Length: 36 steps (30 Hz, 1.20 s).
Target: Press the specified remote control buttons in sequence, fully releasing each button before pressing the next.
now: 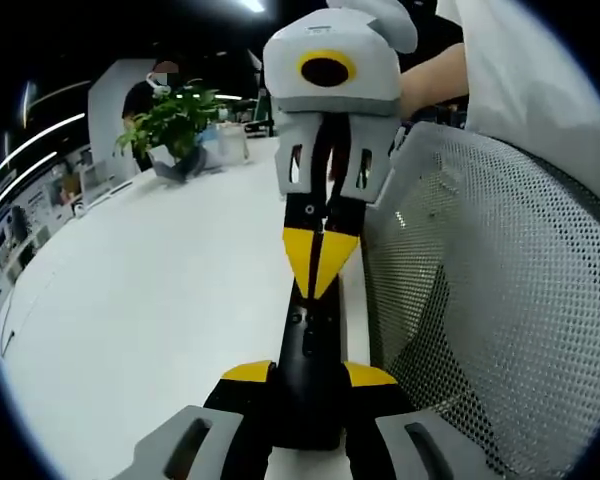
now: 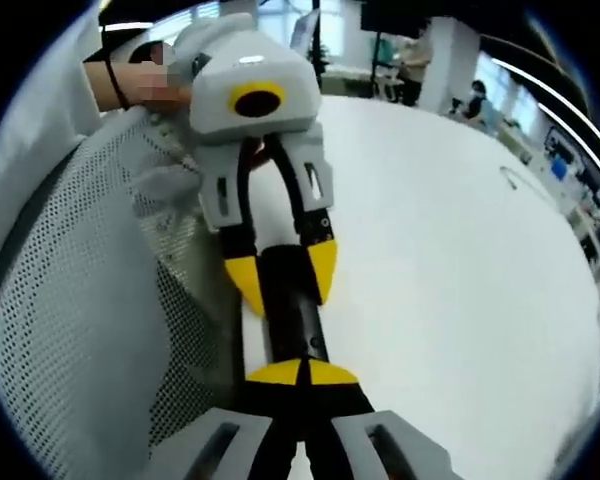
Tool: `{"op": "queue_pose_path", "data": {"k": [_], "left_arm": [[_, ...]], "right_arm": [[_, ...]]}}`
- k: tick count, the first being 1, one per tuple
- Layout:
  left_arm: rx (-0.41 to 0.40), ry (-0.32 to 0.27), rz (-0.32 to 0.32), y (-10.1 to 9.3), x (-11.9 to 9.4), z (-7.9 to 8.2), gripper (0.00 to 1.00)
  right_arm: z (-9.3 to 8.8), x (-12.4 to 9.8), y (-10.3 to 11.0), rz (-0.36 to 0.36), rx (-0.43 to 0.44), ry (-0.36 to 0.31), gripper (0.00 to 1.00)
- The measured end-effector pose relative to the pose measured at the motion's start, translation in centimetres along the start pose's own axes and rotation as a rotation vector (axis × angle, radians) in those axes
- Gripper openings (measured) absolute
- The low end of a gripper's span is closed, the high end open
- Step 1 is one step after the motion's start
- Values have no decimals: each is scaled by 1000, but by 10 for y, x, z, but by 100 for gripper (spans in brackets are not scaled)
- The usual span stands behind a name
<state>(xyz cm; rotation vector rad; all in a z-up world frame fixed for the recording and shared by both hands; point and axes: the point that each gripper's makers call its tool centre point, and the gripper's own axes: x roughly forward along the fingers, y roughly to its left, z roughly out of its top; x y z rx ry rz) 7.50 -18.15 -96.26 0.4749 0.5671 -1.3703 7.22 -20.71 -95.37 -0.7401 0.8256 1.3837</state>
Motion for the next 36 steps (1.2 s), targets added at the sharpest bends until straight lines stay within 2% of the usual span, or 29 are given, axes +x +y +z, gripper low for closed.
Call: {"op": "queue_pose_path", "data": {"k": [2, 5, 10, 12, 14, 17, 21, 23, 31, 36], "left_arm": [[-1, 0, 0, 0, 0, 0, 25], [-1, 0, 0, 0, 0, 0, 25], [0, 0, 0, 0, 0, 0, 25], [1, -1, -1, -1, 0, 0, 25], [2, -1, -2, 0, 0, 0, 25], [0, 1, -1, 0, 0, 0, 25], [-2, 3, 0, 0, 0, 0, 25], [-2, 3, 0, 0, 0, 0, 25], [-3, 2, 1, 0, 0, 0, 25], [1, 2, -3, 0, 0, 0, 25]], "right_arm": [[-1, 1, -1, 0, -44, 25, 0], [-1, 2, 0, 8, -34, 56, 0], [-1, 4, -1, 35, -14, 144, 0], [-2, 5, -1, 50, -70, 186, 0], [-1, 5, -1, 57, -65, 188, 0], [-1, 4, -2, 64, 26, 137, 0], [-2, 0, -1, 41, 61, 68, 0], [-5, -1, 1, 41, 62, 65, 0], [-11, -4, -1, 20, 54, 89, 0], [-10, -1, -1, 9, 15, 167, 0]]}}
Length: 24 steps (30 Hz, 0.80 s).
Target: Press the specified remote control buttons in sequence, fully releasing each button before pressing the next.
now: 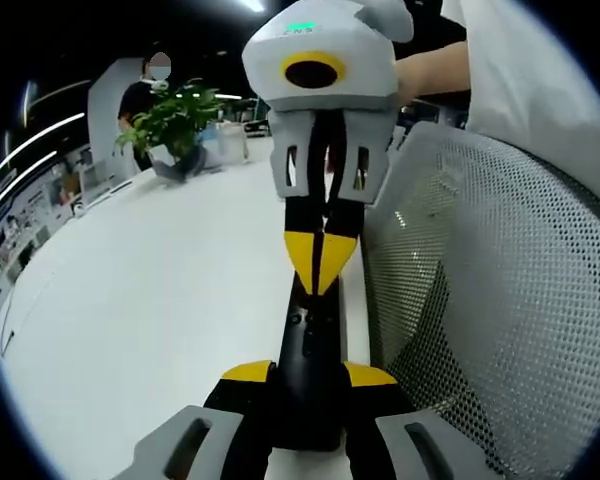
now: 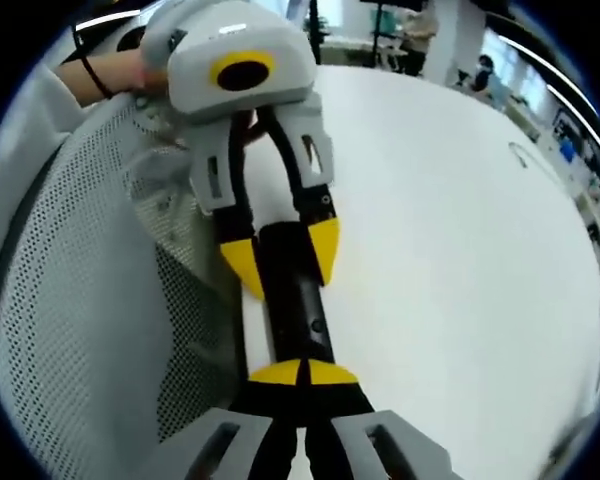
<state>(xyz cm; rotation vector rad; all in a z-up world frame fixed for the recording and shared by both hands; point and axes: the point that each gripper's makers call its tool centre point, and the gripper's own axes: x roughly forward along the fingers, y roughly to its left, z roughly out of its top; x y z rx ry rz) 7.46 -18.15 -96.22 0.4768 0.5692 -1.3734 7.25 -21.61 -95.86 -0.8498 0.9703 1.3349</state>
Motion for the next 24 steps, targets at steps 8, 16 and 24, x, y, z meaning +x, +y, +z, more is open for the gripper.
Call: {"op": "queue_pose_path", "data": {"k": [8, 16, 24], "left_arm": [[1, 0, 0, 0, 0, 0, 25], [0, -2, -1, -1, -1, 0, 25], [0, -3, -1, -1, -1, 0, 25]], "right_arm": [[-2, -1, 0, -11, -1, -1, 0], [-3, -5, 0, 33, 66, -85, 0], [-13, -9, 0, 11, 53, -58, 0]]}}
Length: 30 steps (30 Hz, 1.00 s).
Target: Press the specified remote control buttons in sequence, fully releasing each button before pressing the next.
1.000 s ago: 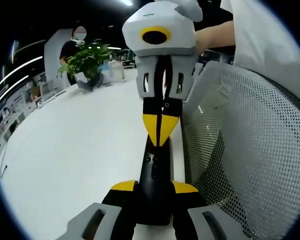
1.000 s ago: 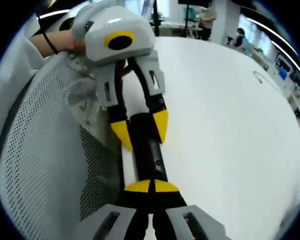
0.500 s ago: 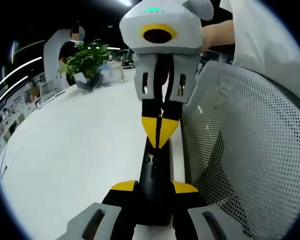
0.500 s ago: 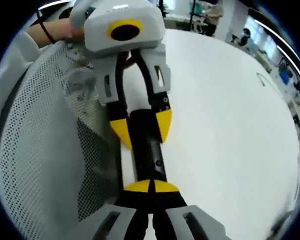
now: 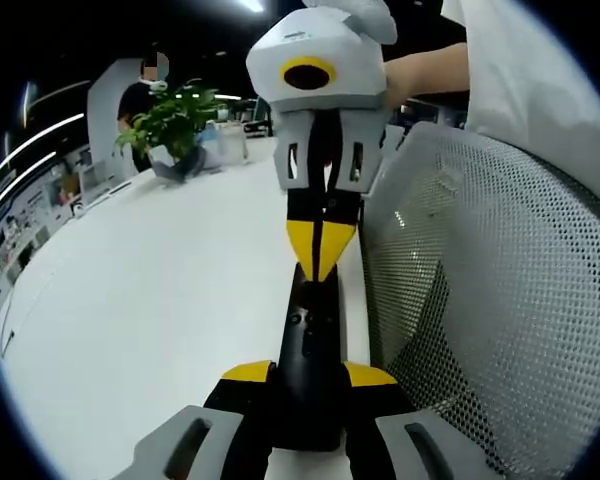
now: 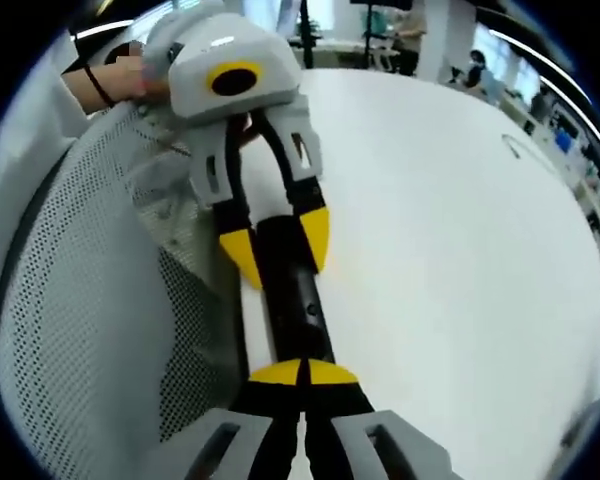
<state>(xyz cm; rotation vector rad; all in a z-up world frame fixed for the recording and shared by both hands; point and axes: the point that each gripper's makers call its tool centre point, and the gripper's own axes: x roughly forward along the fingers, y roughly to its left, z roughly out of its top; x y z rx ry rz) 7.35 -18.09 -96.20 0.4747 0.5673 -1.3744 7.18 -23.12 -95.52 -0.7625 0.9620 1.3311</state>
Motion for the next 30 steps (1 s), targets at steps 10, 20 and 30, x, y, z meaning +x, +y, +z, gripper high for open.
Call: {"op": "queue_pose_path", "data": {"k": [10, 20, 30], "left_arm": [[-1, -2, -1, 0, 0, 0, 25], [-1, -2, 1, 1, 0, 1, 25], [-2, -2, 1, 1, 1, 0, 25]], "right_arm": [[2, 3, 0, -40, -83, 36, 0], [4, 1, -3, -81, 52, -92, 0], [9, 3, -3, -75, 50, -125, 0]]}}
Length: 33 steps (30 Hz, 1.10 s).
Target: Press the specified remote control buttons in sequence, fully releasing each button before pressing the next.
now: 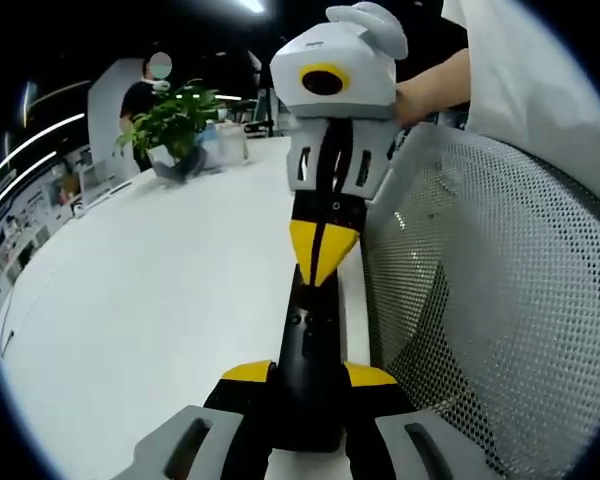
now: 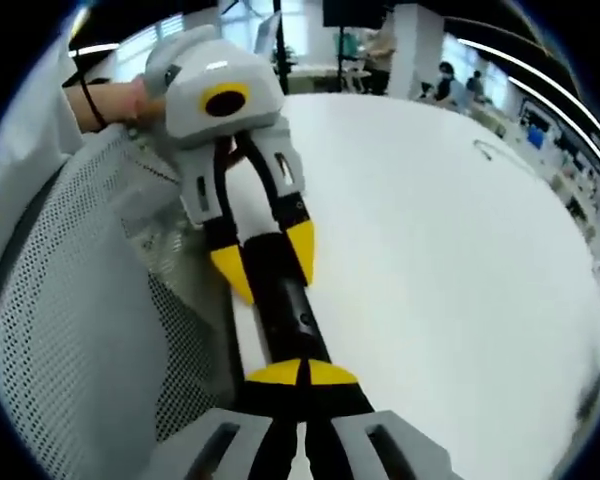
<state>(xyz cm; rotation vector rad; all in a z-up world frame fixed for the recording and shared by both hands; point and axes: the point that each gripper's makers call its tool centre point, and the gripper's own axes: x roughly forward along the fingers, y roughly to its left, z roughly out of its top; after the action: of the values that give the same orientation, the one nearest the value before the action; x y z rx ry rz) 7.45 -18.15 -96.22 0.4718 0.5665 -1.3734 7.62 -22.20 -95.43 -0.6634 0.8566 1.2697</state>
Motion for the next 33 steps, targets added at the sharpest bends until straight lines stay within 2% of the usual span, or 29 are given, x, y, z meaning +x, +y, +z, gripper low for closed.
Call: {"op": "queue_pose_path", "data": {"k": [1, 4, 8, 13, 19, 20, 23, 26, 29, 33], "left_arm": [[0, 0, 0, 0, 0, 0, 25], [0, 0, 0, 0, 0, 0, 25], [0, 0, -1, 0, 0, 0, 25], [0, -2, -2, -1, 0, 0, 25], [0, -2, -3, -1, 0, 0, 25], [0, -2, -3, -1, 0, 0, 25], [-1, -1, -2, -1, 0, 0, 25], [0, -1, -2, -1, 0, 0, 25], [0, -1, -2, -1, 0, 0, 25], [0, -1, -2, -1, 0, 0, 25]], "right_arm": [[0, 1, 0, -7, -56, 21, 0], [3, 4, 1, -13, -151, 60, 0], [5, 6, 3, 9, -192, 86, 0], [4, 7, 3, 24, -292, 170, 0], [5, 8, 2, 36, -241, 227, 0], [4, 8, 2, 37, -219, 220, 0], [5, 6, 2, 37, -105, 142, 0], [9, 5, 4, 42, -38, 70, 0], [21, 4, 6, 37, -36, 13, 0], [20, 11, 6, 30, -82, 51, 0]]}}
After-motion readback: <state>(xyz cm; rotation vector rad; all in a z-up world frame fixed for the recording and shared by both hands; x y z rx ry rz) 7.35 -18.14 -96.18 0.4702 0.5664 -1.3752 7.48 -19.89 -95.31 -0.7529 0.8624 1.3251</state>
